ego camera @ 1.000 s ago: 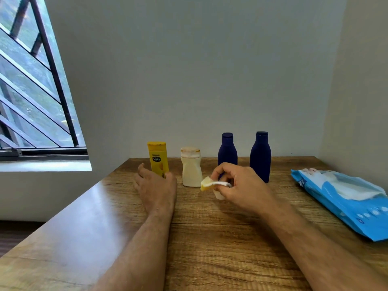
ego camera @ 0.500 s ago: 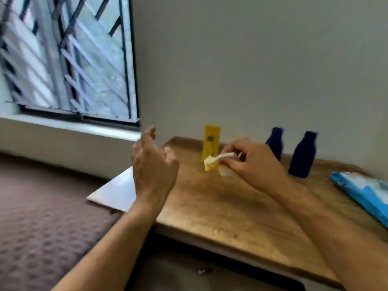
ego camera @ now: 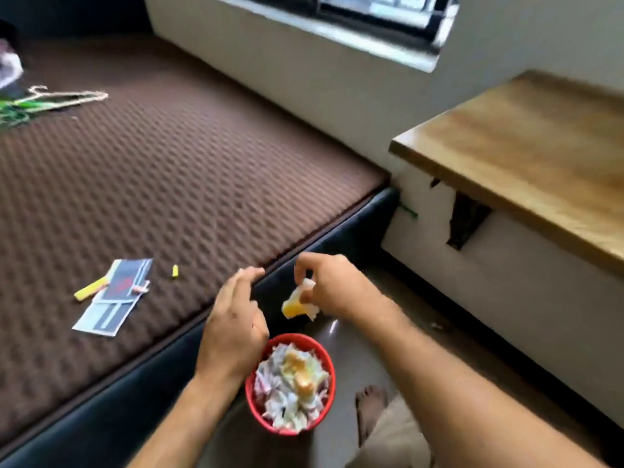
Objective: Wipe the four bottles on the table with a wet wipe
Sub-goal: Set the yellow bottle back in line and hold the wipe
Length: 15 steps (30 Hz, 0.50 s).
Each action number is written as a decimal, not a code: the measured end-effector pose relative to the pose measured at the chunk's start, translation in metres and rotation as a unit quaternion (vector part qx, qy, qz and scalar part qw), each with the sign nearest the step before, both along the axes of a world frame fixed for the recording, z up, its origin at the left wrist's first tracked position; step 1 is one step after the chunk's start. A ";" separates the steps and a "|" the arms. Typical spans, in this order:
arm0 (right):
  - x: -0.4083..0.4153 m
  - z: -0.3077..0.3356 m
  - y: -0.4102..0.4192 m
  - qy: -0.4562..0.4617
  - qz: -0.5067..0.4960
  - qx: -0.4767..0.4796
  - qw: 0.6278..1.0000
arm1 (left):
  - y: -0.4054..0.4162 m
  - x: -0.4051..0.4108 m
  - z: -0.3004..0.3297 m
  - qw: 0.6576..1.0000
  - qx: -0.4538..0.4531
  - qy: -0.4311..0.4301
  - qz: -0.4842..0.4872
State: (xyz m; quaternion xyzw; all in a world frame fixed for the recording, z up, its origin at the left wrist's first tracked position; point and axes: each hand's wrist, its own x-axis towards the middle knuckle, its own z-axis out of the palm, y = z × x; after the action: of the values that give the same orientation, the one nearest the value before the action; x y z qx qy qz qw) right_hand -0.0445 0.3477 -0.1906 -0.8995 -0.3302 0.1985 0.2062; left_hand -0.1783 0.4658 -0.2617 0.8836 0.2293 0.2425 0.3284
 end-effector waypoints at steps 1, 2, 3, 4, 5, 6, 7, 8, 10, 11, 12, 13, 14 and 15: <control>0.005 -0.024 0.007 0.023 -0.005 -0.030 0.999 | 0.001 -0.002 -0.018 0.999 -0.006 0.036 -0.005; 0.009 -0.046 0.013 0.055 -0.018 -0.051 0.997 | 0.003 -0.002 -0.034 0.997 -0.011 0.076 -0.012; 0.012 -0.068 0.015 0.091 -0.036 -0.058 0.993 | 0.004 -0.002 -0.049 0.993 -0.016 0.118 -0.016; 0.013 -0.088 0.016 0.122 -0.057 -0.059 0.989 | 0.005 -0.001 -0.060 0.988 -0.019 0.153 -0.019; 0.012 -0.110 0.017 0.146 -0.075 -0.064 0.984 | 0.007 0.001 -0.073 0.983 -0.020 0.181 -0.023; 0.012 -0.132 0.017 0.156 -0.080 -0.073 0.982 | 0.009 0.003 -0.085 0.979 -0.022 0.203 -0.026; 0.010 -0.153 0.018 0.173 -0.081 -0.084 0.978 | 0.012 0.005 -0.096 0.974 -0.026 0.221 -0.029; 0.007 -0.167 0.019 0.189 -0.072 -0.109 0.973 | 0.015 0.007 -0.106 0.970 -0.031 0.239 -0.030; 0.005 -0.190 0.020 0.214 -0.049 -0.152 0.964 | 0.021 0.007 -0.125 0.962 -0.045 0.267 -0.020; 0.005 -0.200 0.021 0.238 -0.046 -0.152 0.958 | 0.022 0.006 -0.135 0.958 -0.052 0.280 -0.013; 0.005 -0.211 0.021 0.271 -0.044 -0.148 0.950 | 0.023 0.003 -0.144 0.954 -0.063 0.293 -0.008; 0.003 -0.225 0.019 0.294 -0.054 -0.134 0.945 | 0.022 0.000 -0.152 0.949 -0.074 0.305 -0.005; 0.001 -0.234 0.019 0.300 -0.053 -0.150 0.941 | 0.021 -0.003 -0.158 0.946 -0.085 0.313 -0.004; -0.004 -0.242 0.020 0.301 -0.061 -0.159 0.938 | 0.020 -0.007 -0.166 0.942 -0.093 0.322 -0.005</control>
State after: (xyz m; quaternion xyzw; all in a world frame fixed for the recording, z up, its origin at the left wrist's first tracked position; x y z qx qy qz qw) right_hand -0.0482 0.3677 -0.4331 -0.8370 -0.1613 0.4972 0.1622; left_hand -0.1854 0.4855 -0.4277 0.8812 0.3400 -0.0793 0.3188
